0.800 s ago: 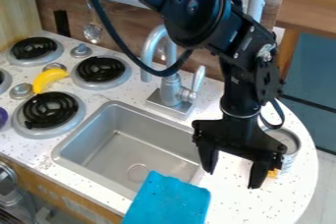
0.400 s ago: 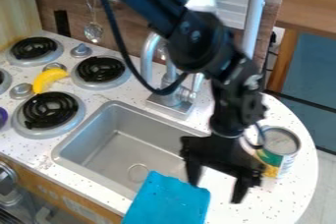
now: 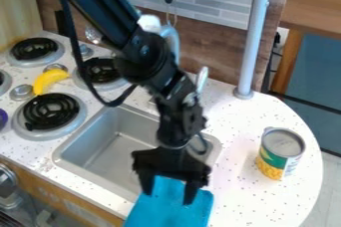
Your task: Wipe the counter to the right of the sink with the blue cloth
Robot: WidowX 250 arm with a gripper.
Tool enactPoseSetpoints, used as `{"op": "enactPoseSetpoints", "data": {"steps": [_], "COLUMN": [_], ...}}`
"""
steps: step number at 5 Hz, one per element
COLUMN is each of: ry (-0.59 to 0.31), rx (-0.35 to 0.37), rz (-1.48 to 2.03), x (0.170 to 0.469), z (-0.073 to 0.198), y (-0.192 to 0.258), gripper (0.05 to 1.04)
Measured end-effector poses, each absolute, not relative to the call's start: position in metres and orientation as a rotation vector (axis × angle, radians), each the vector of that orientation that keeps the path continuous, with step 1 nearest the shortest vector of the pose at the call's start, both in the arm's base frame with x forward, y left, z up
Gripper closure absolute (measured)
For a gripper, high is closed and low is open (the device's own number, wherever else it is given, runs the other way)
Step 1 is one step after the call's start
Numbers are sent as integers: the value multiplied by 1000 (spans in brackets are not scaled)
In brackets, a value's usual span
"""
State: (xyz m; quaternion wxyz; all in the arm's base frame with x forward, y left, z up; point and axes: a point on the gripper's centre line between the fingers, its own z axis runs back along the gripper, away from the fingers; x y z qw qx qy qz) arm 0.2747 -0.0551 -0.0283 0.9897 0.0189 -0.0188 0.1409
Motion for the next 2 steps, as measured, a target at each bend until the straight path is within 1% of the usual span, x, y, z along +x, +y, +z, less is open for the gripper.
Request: {"op": "enactPoseSetpoints", "data": {"steps": [1,2], "ry": [-35,-29], "rx": [17,-16], "rz": [320,294], "x": [272,270], "z": [-44,-61], "y": [-32,-29], "gripper": [83,83]}}
